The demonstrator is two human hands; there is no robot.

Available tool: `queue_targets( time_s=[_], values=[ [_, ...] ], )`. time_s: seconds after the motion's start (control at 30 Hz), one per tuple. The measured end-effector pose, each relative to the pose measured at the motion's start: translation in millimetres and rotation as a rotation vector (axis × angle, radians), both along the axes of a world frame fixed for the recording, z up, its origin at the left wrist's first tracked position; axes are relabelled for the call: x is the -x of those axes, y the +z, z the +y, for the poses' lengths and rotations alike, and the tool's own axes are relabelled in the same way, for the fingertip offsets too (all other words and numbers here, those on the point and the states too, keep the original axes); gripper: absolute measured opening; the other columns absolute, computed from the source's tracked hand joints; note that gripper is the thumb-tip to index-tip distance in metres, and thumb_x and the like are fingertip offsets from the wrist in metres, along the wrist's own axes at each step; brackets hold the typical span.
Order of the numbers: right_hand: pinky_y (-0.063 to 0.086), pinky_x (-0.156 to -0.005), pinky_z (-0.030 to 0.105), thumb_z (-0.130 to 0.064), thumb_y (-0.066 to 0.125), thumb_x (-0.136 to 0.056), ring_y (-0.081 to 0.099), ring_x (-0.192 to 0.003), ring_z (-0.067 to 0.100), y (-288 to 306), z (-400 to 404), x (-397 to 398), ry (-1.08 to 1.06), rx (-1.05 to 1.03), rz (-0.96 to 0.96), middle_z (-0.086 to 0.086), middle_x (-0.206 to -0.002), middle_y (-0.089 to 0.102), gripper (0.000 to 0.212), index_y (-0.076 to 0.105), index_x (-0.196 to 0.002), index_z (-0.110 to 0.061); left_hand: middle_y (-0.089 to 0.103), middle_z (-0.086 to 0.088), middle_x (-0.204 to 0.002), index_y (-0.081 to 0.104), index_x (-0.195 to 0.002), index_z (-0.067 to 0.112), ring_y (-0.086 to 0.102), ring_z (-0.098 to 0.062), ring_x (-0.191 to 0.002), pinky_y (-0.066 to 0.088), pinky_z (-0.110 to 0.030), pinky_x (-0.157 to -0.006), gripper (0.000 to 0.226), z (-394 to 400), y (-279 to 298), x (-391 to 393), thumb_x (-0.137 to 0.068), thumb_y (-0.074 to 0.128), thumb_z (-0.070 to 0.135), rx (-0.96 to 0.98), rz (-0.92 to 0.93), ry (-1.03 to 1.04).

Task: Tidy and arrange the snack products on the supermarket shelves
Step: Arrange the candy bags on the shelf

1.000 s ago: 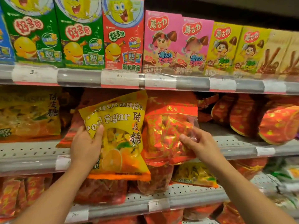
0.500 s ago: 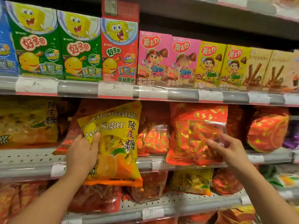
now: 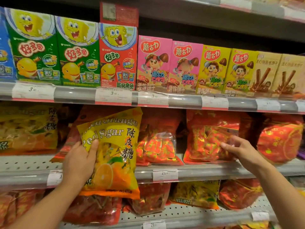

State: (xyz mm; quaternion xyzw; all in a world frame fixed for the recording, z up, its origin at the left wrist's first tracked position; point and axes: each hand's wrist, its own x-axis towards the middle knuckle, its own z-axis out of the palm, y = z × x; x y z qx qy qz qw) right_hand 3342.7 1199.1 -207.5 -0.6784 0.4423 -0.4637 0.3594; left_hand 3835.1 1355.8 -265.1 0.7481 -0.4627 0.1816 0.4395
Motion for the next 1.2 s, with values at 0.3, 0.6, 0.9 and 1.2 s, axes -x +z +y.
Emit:
queue_targets(
  time_s=[0.3, 0.6, 0.9, 1.2],
  values=[
    [0.051, -0.059, 0.023, -0.009, 0.067, -0.093, 0.065, -0.064, 0.017, 6, -7, -17, 0.073, -0.083, 0.01, 0.009, -0.071, 0.067, 0.013, 0.064, -0.081, -0.008, 0.061, -0.021, -0.089, 0.07, -0.082, 0.0, 0.06, -0.041, -0.081, 0.043, -0.044, -0.067, 0.092, 1, 0, 0, -0.094, 0.016, 0.073, 0.06, -0.004, -0.027],
    [0.054, -0.087, 0.04, -0.033, 0.078, -0.087, 0.066, -0.102, 0.031, -2, -16, -36, -0.317, 0.073, 0.274, 0.002, -0.104, 0.069, 0.055, 0.053, -0.135, -0.023, 0.065, -0.03, -0.108, 0.068, -0.078, -0.004, 0.061, -0.046, -0.096, 0.049, -0.05, -0.078, 0.087, 5, 1, 3, -0.1, 0.024, 0.068, 0.007, 0.032, -0.024],
    [0.047, -0.085, 0.027, -0.017, 0.064, -0.092, 0.064, -0.099, 0.02, -17, 81, -123, -0.356, 0.802, 0.297, 0.001, -0.106, 0.069, 0.015, 0.07, -0.105, -0.014, 0.064, -0.031, -0.115, 0.064, -0.076, -0.004, 0.061, -0.045, -0.105, 0.048, -0.048, -0.084, 0.071, 10, 7, 11, -0.099, 0.034, 0.057, 0.009, 0.097, -0.02],
    [0.053, -0.096, 0.041, -0.075, 0.073, -0.072, 0.066, -0.105, 0.007, 6, 156, -266, 0.273, -0.031, 0.128, -0.019, -0.115, 0.065, 0.061, 0.051, -0.119, -0.045, 0.066, -0.014, -0.105, 0.073, -0.09, 0.008, 0.06, -0.036, -0.099, 0.049, -0.044, -0.084, 0.08, 18, 7, 12, -0.099, 0.02, 0.069, 0.031, 0.091, -0.08]
  ],
)
